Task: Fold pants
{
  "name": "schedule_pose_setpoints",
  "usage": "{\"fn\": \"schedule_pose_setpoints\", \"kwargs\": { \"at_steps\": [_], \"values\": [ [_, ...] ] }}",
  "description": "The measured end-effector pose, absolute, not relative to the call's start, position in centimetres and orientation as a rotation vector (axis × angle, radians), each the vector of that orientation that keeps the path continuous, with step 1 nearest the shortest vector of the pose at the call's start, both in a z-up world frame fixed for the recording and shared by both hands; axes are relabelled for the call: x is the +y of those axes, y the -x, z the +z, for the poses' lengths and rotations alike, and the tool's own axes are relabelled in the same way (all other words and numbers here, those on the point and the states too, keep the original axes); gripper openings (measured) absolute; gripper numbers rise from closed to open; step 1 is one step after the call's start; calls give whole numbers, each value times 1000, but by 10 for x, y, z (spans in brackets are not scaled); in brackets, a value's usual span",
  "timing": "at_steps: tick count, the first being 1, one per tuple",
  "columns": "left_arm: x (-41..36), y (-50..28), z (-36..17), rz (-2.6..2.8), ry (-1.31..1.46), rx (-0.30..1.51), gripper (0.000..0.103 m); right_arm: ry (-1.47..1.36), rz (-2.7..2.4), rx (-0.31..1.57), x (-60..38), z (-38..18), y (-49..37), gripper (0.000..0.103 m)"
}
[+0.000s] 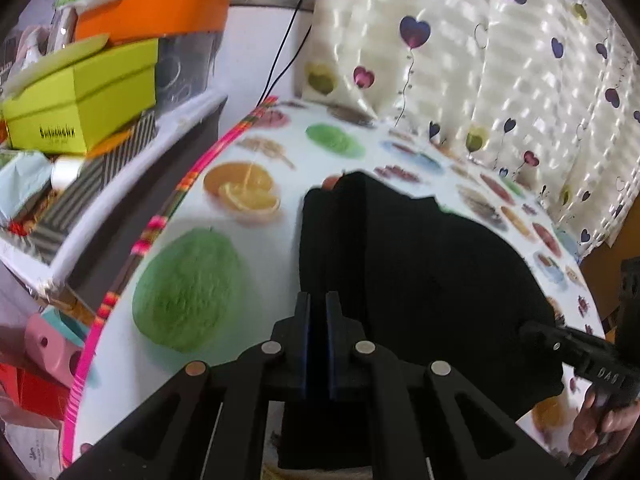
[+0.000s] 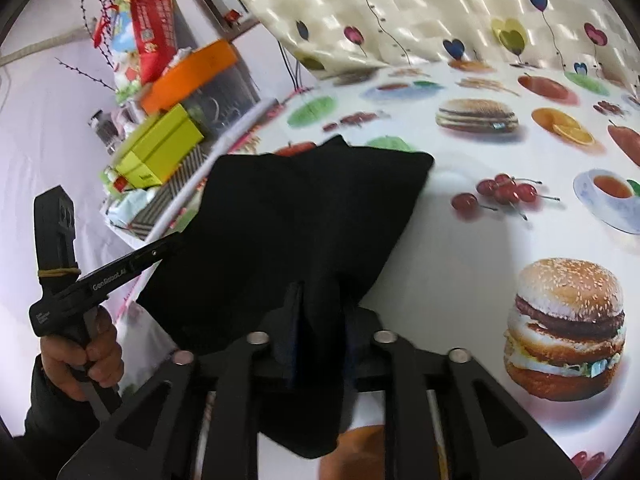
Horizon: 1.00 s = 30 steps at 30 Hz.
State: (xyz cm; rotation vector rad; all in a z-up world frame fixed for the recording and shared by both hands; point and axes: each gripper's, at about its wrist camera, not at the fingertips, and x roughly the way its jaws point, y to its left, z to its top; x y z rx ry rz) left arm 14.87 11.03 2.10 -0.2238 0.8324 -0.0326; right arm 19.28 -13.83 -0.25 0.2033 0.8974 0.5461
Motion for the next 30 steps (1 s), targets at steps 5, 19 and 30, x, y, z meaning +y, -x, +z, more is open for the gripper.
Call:
{"fn": "schedule_pose_setpoints", "kwargs": {
  "at_steps": [5,19,30],
  "values": [
    [109,-139,28,-15,205,830,9,-100,448,892,-142,8,-183,44],
    [65,-54,40,-26,108,838,10,145,472,857,-115,13,-89,44],
    [40,-36,13,5,36,896,10,229,465,883,-106,-11,-73,47]
  ]
}}
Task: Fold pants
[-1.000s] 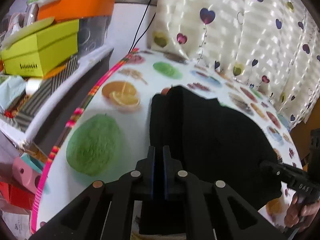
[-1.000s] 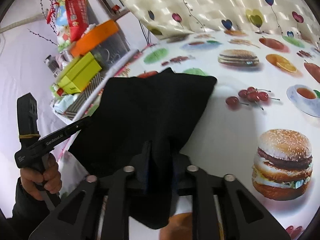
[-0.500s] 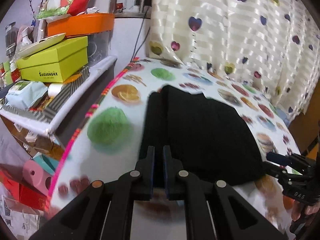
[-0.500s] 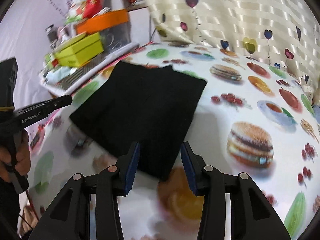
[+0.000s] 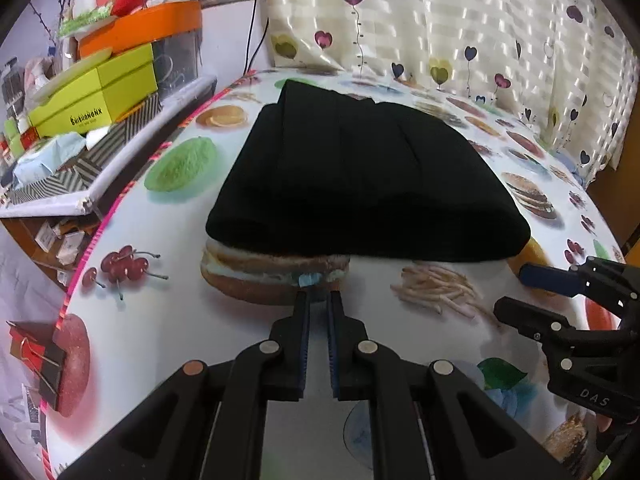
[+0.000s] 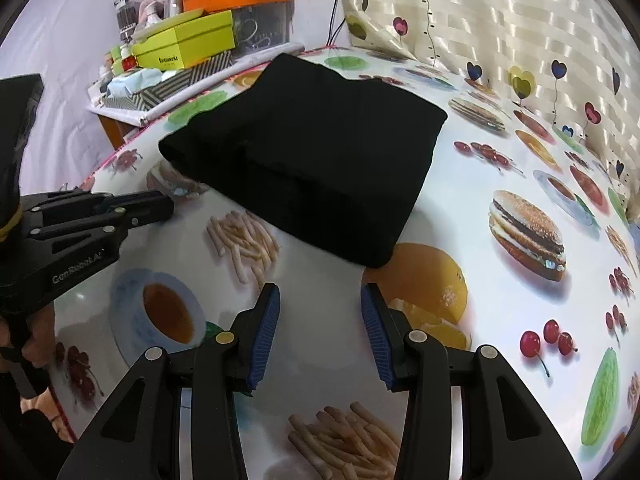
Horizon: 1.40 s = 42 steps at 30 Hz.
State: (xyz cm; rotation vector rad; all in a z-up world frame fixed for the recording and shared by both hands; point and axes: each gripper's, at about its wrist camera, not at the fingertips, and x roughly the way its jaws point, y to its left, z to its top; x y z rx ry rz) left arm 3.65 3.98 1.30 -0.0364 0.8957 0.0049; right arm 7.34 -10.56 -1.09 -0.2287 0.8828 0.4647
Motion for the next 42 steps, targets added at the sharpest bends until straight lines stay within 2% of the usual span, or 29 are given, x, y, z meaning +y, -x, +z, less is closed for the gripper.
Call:
{"fn": "schedule_pose_setpoints", "kwargs": {
  "at_steps": [2,6,12,31,42],
  "values": [
    [38,-36,13,13,28,895,11,234,464,877,-105,-12,-73,48],
    [34,-34,13,-12,40,885,29,226,466,859,-106,-13,-72,53],
    [27,-34,12,-13,23,881,37,226,476,864,-105,-13,-74,60],
    [28,-34,12,-16,24,881,39,231,479,864,-104,-14,-74,64],
    [26,-34,12,-25,21,882,46,232,479,864,-104,-14,-74,65]
  ]
}}
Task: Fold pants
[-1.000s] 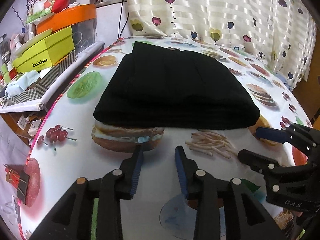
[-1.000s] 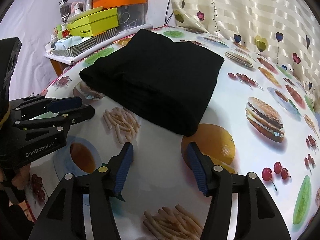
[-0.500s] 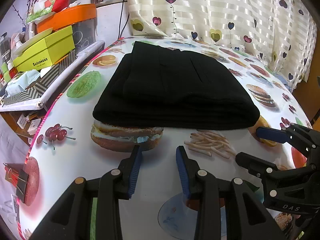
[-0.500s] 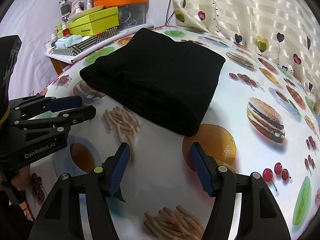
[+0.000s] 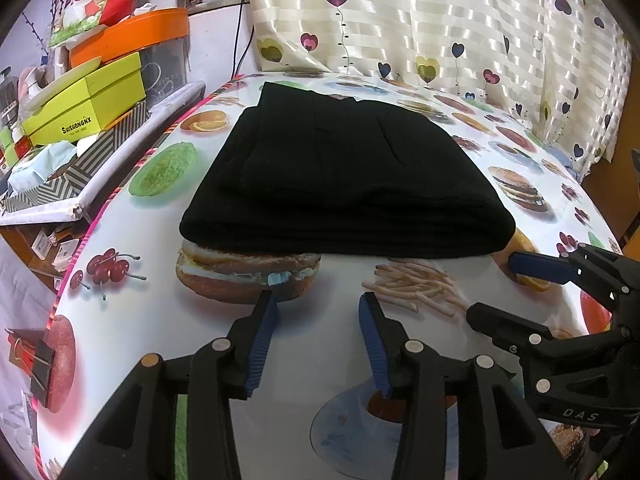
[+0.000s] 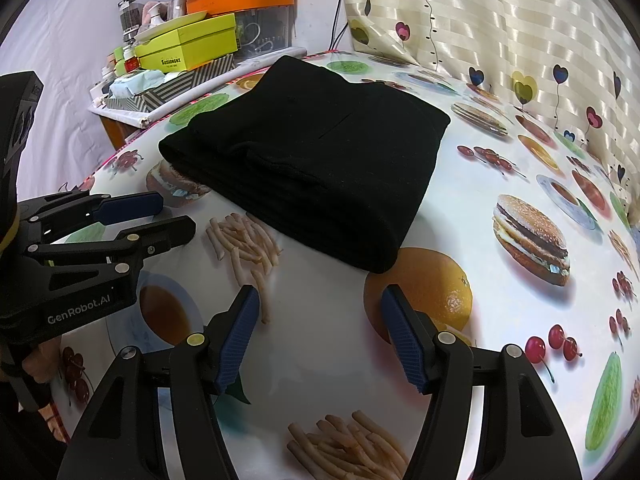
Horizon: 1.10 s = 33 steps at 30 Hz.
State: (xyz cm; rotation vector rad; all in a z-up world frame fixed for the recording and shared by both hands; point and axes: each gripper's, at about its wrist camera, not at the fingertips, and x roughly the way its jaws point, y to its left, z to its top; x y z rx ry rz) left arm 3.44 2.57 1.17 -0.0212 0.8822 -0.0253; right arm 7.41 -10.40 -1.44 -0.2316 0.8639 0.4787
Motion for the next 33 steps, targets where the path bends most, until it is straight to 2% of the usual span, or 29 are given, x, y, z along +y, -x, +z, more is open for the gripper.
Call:
{"fn": "schedule_pose_setpoints", "kwargs": {
  "at_steps": [33],
  "values": [
    [23,-34,11,-16,0,884,47,232,479,864,-104,-15,-74,66]
  ]
}}
